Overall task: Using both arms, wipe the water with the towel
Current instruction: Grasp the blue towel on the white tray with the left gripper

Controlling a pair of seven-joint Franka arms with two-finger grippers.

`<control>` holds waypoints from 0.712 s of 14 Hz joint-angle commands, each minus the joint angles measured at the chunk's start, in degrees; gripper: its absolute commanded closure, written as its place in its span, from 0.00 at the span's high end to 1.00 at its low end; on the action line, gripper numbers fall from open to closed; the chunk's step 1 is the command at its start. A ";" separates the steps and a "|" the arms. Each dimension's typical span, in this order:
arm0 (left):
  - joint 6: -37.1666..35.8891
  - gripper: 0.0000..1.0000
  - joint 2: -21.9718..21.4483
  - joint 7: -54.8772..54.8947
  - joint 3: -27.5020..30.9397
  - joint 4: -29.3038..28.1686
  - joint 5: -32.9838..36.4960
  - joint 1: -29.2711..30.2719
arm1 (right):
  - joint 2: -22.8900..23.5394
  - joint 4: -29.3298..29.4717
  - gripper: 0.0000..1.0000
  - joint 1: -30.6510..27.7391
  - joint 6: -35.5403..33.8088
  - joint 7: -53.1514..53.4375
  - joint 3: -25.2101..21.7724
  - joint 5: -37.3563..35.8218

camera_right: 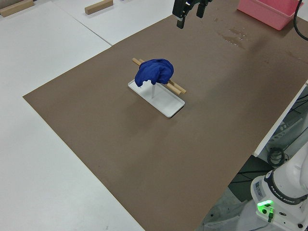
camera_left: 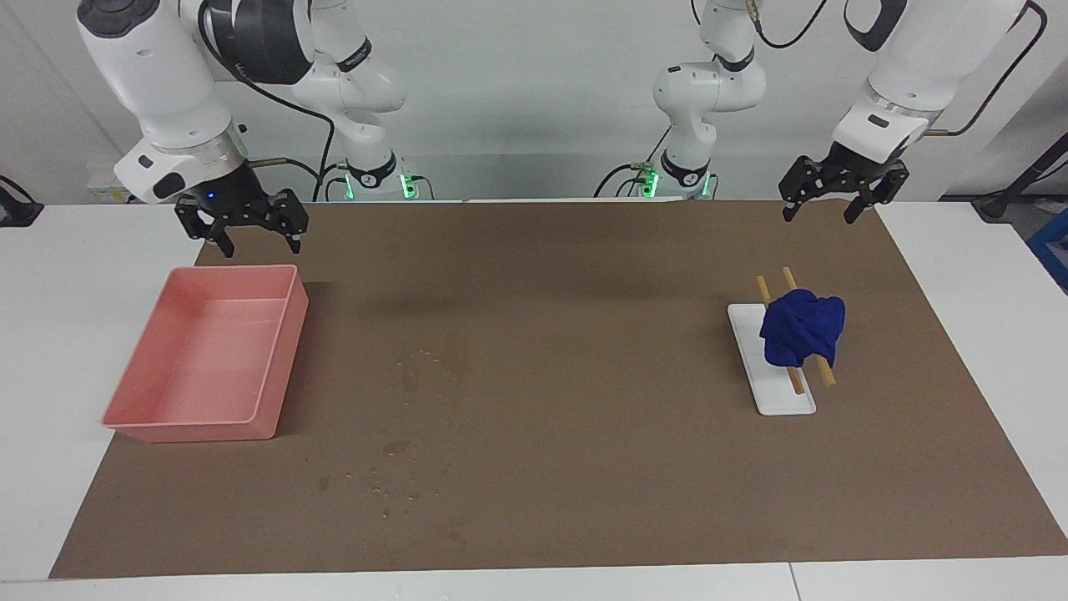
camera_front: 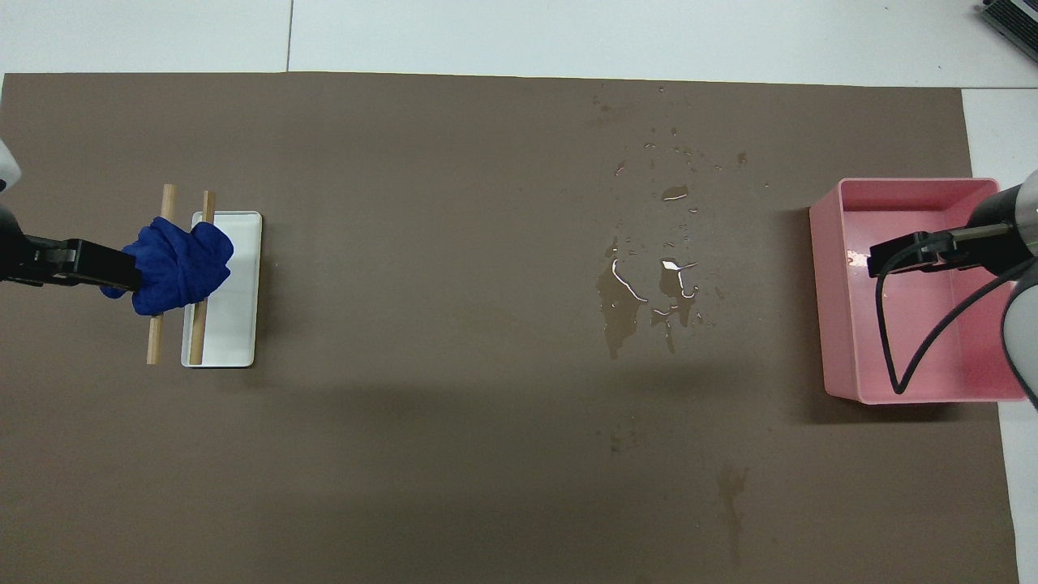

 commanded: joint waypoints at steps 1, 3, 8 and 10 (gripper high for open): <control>0.93 1.00 -1.43 0.62 0.12 -1.47 0.45 -0.41 | -1.06 -1.09 1.00 -0.75 0.97 0.89 0.58 0.14; 1.63 1.00 -1.69 0.62 0.12 -2.60 0.45 -0.24 | -1.06 -1.09 1.00 -0.75 1.06 0.89 0.58 0.14; 16.39 1.00 -4.87 0.10 0.39 -13.95 4.55 0.64 | -1.06 -1.09 1.00 -0.75 1.06 0.81 0.58 0.14; 21.74 1.00 -0.57 -4.97 0.39 -13.51 9.84 0.99 | -1.06 -1.09 1.00 -0.83 0.97 0.80 0.58 0.14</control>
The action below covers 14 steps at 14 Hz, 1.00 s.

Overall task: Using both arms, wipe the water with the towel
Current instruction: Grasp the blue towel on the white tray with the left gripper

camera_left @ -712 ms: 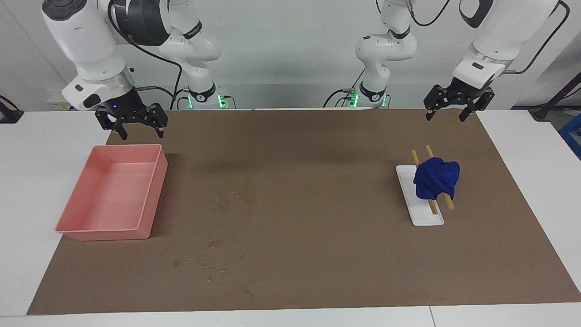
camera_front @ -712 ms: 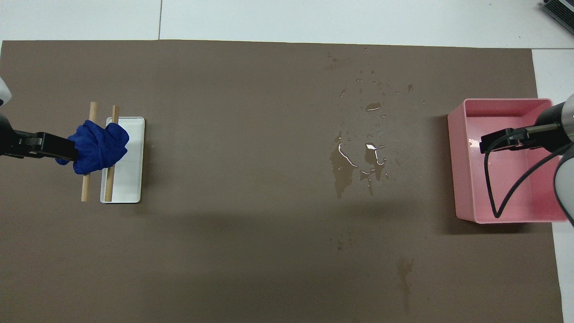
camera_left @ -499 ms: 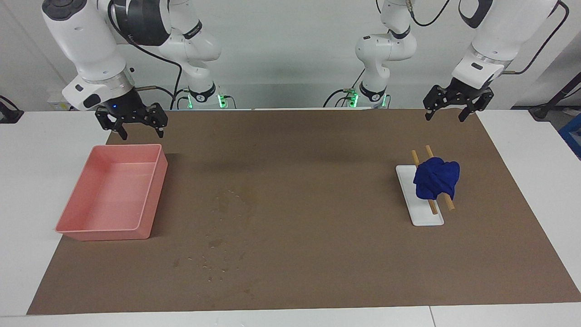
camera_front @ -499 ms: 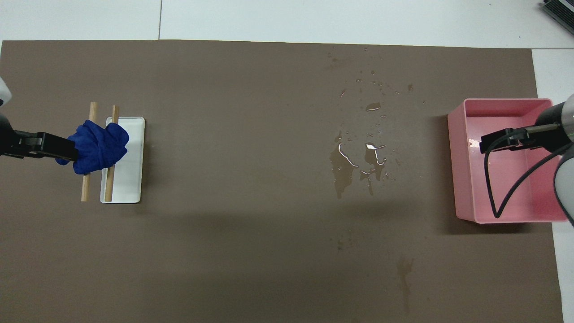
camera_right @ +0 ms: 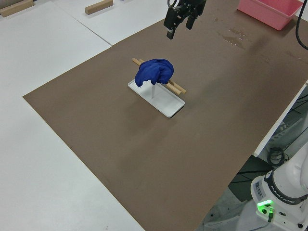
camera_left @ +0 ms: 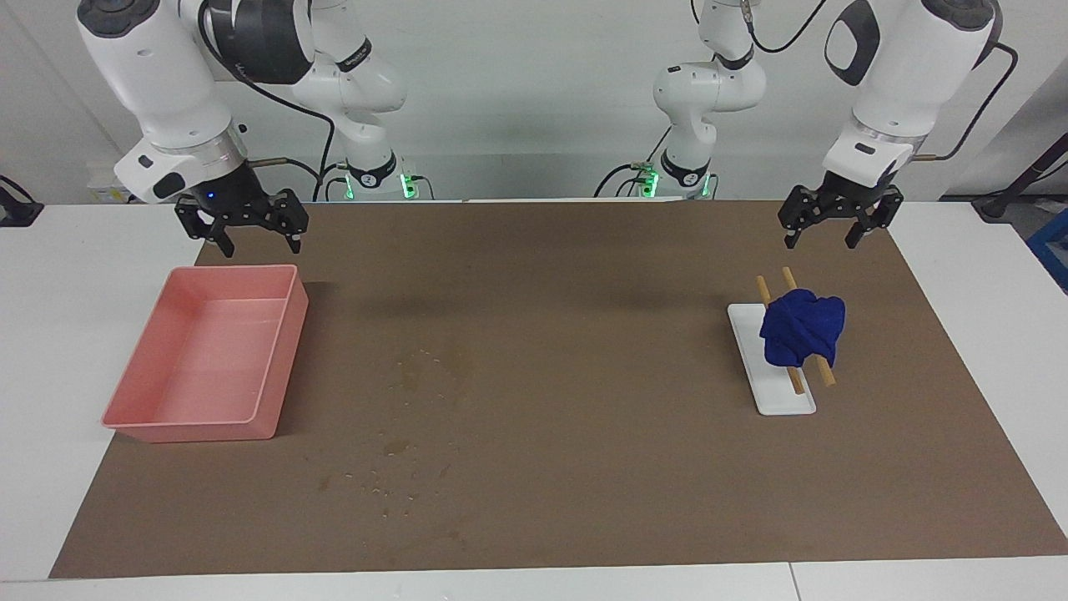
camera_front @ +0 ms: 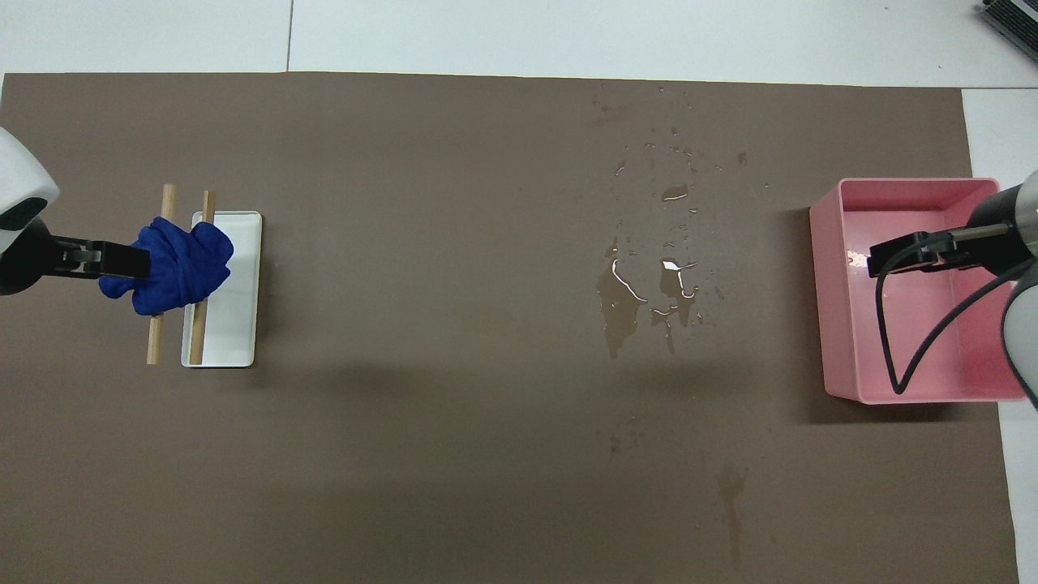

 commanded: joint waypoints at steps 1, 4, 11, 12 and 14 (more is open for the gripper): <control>6.85 1.00 4.12 -6.22 -0.14 -1.54 4.49 0.68 | -1.06 -1.09 1.00 -0.75 1.06 0.80 0.58 0.14; 11.68 1.00 8.53 -13.77 -0.05 -2.41 7.74 0.59 | -1.06 -1.09 1.00 -0.75 1.06 0.80 0.58 0.14; 19.52 1.00 11.26 -23.02 -0.05 -9.35 17.84 -1.86 | -1.06 -1.09 1.00 -0.75 1.06 0.80 0.58 0.14; 19.08 1.00 10.74 -23.20 -0.05 -10.40 18.20 -2.39 | -1.06 -1.09 1.00 -0.83 1.06 0.80 0.58 0.14; 16.90 1.00 10.47 -23.12 -0.05 -10.68 18.38 -2.75 | -1.06 -1.09 1.00 -0.84 1.06 0.80 0.58 0.14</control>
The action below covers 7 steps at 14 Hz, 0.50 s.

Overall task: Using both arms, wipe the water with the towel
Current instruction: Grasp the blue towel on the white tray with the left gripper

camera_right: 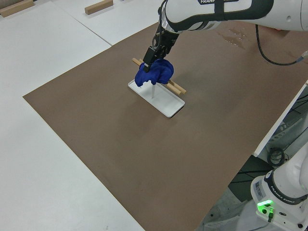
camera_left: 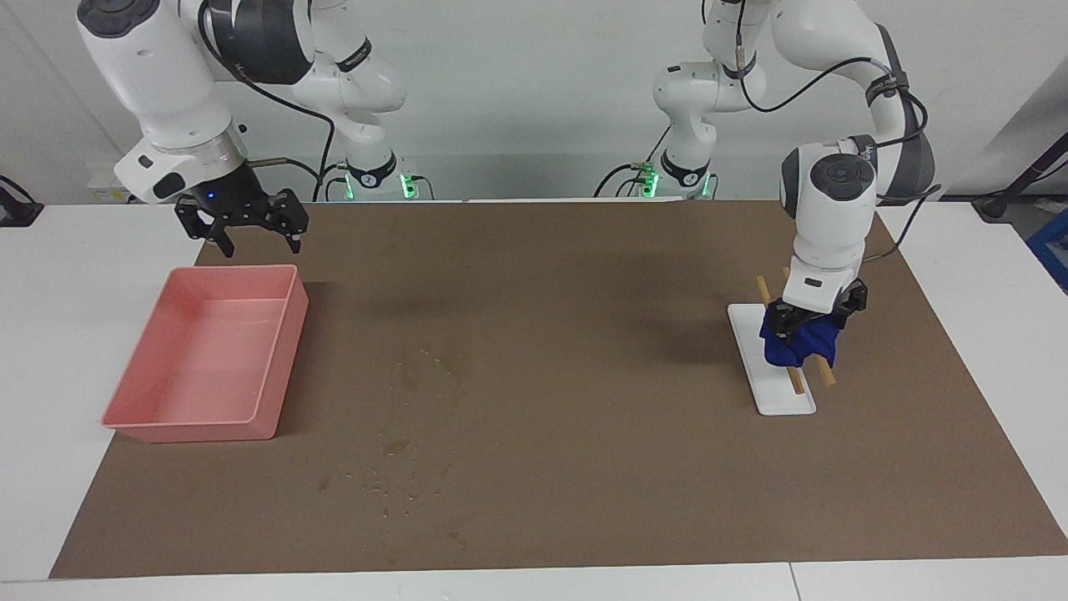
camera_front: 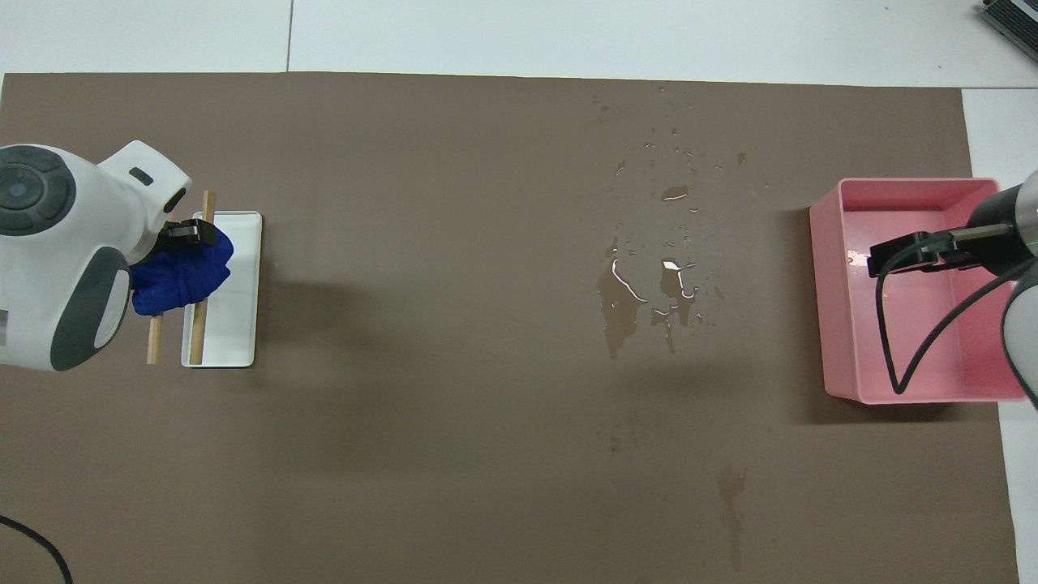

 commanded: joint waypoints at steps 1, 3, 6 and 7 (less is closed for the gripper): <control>-3.39 1.00 -2.25 -1.27 0.39 -1.91 1.70 -1.08 | -1.06 -1.09 1.00 -0.83 1.06 0.72 0.58 0.14; -4.47 1.00 -2.51 -2.58 0.38 -2.43 1.70 -2.57 | -1.06 -1.09 1.00 -0.83 1.06 0.72 0.58 0.14; -5.69 0.20 -2.42 -2.59 0.38 -1.56 1.70 -2.40 | -1.06 -1.09 1.00 -0.83 1.06 0.63 0.58 0.14; -6.04 0.00 -2.42 -2.59 0.38 -1.46 1.70 -2.49 | -1.06 -1.09 1.00 -0.83 1.06 0.63 0.58 0.14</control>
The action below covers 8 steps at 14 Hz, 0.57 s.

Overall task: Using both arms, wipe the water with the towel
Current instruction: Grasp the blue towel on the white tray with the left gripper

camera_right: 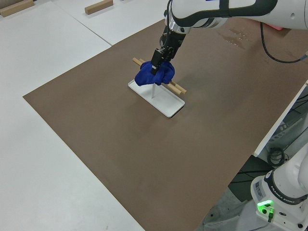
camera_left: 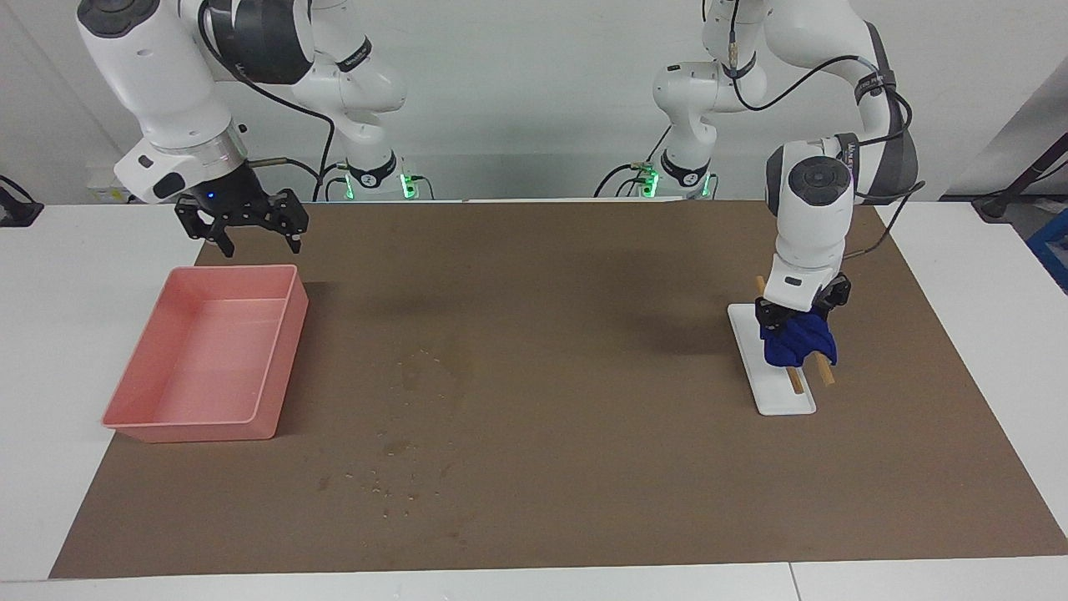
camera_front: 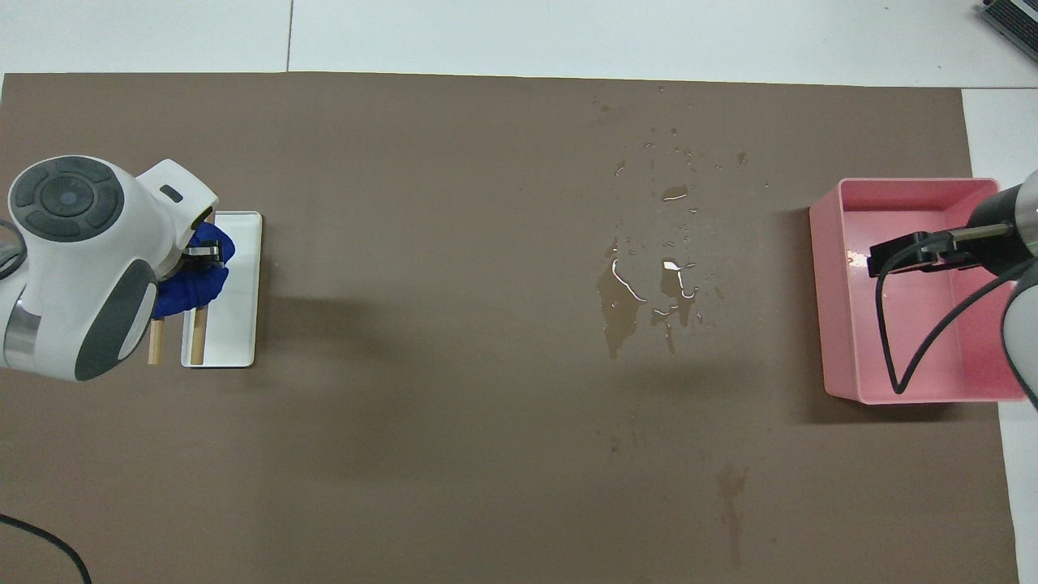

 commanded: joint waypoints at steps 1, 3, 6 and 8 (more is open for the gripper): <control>-1.89 0.00 -1.31 -1.35 0.26 -1.22 0.59 -0.88 | -1.06 -1.09 1.00 -0.83 1.06 0.63 0.58 0.14; -2.24 0.00 -1.23 -1.26 0.26 -0.87 0.59 -0.71 | -1.06 -1.18 1.00 -0.83 1.06 0.63 0.58 0.14; -6.09 0.00 -0.70 -1.35 0.00 3.33 -1.59 -0.09 | -1.06 -1.18 1.00 -0.83 1.06 0.63 0.58 0.14; -10.57 0.00 -0.35 -1.79 0.43 8.16 -14.97 1.13 | -1.06 -1.18 1.00 -0.83 1.06 0.63 0.58 0.14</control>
